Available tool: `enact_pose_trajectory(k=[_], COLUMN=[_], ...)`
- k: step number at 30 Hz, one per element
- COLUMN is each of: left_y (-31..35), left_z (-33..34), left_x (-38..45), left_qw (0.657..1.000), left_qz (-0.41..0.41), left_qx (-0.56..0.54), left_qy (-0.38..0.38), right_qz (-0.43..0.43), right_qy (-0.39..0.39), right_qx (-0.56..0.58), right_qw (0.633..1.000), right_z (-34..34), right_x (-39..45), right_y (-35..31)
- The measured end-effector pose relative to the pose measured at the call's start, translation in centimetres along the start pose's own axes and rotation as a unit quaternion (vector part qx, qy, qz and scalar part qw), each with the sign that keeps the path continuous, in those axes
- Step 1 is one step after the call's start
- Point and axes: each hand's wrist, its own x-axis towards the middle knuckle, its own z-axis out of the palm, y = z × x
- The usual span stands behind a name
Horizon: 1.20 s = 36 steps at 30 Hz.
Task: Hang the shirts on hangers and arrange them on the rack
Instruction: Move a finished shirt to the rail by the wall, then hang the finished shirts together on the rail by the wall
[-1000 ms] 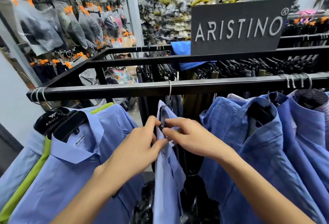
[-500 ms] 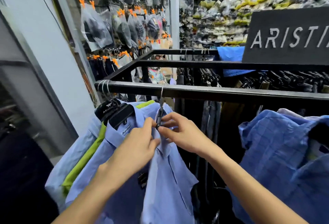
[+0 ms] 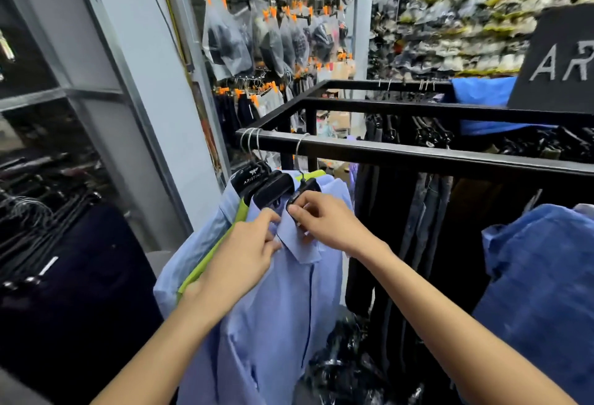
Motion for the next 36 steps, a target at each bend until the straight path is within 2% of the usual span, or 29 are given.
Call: enact_pose_trajectory(k=[7,10,14,16,23,28,32,36], left_y=[-2.5,-3.1,-2.4,-1.4,3.3,5.9,9.2,12.3], left_z=[-1.3,-1.4,-1.3,-1.0,3.1,7.0,10.0,12.9], left_x=[-0.2,-0.5,-0.9,-0.9,-0.4,0.2,0.6,1.1], left_qw=[0.998,0.997,0.995,0.995,0.988,0.970,0.949,0.926], left_qz=[-0.057,-0.055,-0.041,-0.028,0.028,0.029,0.065,0.115], left_qx=[0.030,0.041,0.022,-0.009,-0.132,-0.239,-0.308,-0.344], left_qy=[0.011,0.028,0.093,0.097,0.069,0.036,-0.033,-0.104], right_qz=[-0.026,-0.024,-0.026,-0.037,-0.033,-0.005,0.032,0.075], right_qy=[0.020,0.047,0.093,0.126,0.248,0.303,0.339,0.416], right_qx=[-0.042,-0.031,0.060,0.110,0.192,0.153,0.147,0.114], right_qw=[0.999,0.998,0.994,0.985,0.949,0.940,0.929,0.899], right_z=[3.4,4.1,5.0,5.4,3.7,1.5,-0.1,-2.2], right_x=[2.9,2.9,0.9,-0.5,-6.4,-10.3,-13.8,-17.1], right_y=[-1.3,-1.1,0.4,1.4,4.5,6.8,8.3,9.9])
